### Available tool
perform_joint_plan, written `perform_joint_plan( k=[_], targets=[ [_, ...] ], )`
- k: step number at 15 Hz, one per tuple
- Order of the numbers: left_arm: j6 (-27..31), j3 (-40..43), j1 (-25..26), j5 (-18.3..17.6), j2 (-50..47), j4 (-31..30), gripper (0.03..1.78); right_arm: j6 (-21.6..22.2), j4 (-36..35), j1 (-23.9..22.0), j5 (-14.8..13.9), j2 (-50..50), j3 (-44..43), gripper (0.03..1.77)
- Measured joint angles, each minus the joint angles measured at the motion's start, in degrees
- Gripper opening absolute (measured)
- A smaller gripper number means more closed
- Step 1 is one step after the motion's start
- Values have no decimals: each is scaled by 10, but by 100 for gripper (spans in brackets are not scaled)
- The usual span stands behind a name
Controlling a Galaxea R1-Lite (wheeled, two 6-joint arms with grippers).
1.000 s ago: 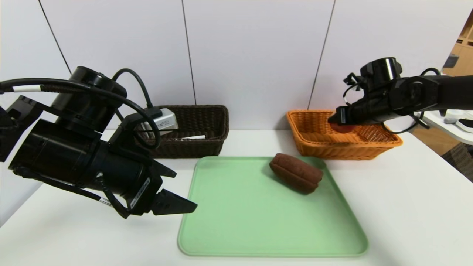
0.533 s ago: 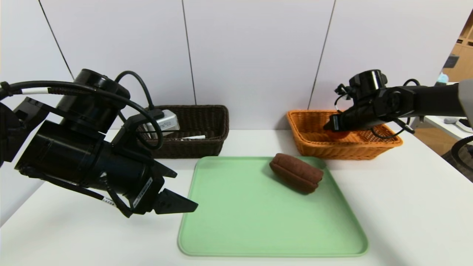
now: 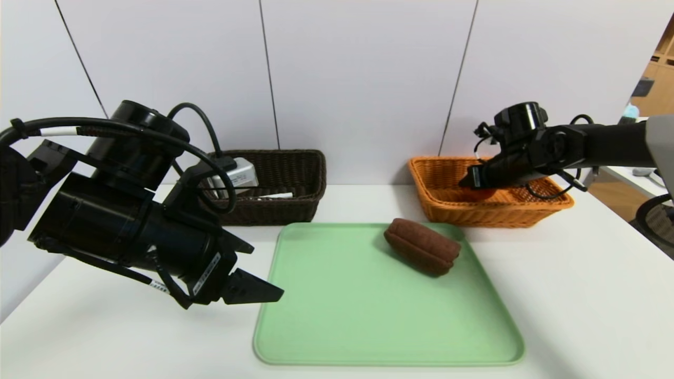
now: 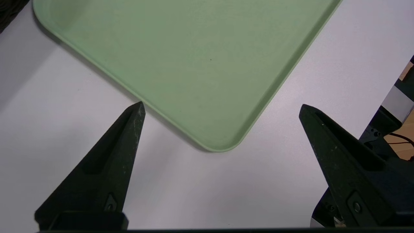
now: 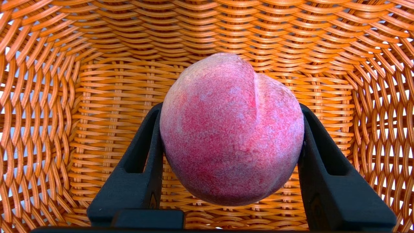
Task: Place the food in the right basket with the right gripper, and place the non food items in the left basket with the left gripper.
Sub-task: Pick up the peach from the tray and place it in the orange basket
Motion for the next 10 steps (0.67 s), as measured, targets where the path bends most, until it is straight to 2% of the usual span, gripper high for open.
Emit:
perform_joint_plan(
  k=[4, 10],
  targets=[
    [0, 0, 0, 0, 0, -3, 169, 0, 0, 0, 1, -1, 0, 137],
    [0, 0, 0, 0, -2, -4, 169, 0, 9, 0, 3, -22, -9, 155]
  ],
)
